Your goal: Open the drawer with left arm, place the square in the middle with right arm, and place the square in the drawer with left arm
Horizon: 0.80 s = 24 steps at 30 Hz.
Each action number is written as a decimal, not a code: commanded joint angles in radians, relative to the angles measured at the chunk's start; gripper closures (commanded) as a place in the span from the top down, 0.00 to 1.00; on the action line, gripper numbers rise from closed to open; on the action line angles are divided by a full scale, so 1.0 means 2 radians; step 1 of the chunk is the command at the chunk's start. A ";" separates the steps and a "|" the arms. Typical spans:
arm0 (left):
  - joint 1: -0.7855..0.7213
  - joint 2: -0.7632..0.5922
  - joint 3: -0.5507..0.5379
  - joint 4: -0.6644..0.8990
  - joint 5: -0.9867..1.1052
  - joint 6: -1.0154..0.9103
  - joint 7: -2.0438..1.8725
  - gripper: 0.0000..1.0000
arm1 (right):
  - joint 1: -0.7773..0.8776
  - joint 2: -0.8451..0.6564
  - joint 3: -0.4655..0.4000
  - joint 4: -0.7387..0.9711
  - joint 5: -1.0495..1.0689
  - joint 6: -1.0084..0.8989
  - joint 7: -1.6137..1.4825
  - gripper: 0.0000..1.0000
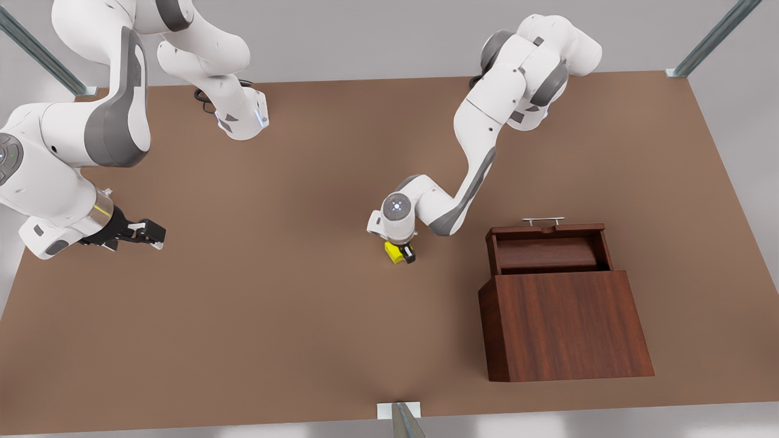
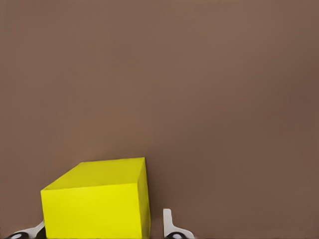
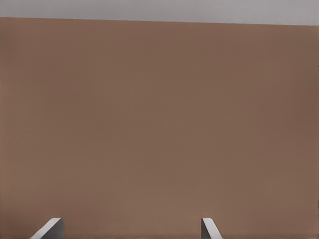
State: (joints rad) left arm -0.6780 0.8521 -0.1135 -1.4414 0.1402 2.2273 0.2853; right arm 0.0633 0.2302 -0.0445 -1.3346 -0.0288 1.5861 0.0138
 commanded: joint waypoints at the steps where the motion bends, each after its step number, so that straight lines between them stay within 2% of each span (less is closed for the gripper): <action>1: 0.000 0.000 0.000 0.000 0.000 0.000 0.000 0.81 | 0.000 0.000 0.000 0.000 0.000 0.000 0.000 1.00; 3: 0.000 0.001 0.000 0.000 0.000 0.000 0.000 0.75 | 0.001 0.000 0.000 0.000 0.000 0.000 0.000 1.00; 20: 0.001 -0.007 0.002 0.006 -0.006 0.008 -0.023 0.70 | 0.001 0.001 0.000 0.000 0.000 0.007 0.000 1.00; 24: 0.005 -0.015 0.003 0.028 -0.006 0.004 -0.033 0.70 | 0.000 0.001 0.000 0.000 0.000 0.007 0.000 1.00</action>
State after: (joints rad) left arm -0.6673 0.8150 -0.1074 -1.3852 0.1347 2.2338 0.2083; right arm 0.0633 0.2332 -0.0453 -1.3346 -0.0283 1.5999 0.0138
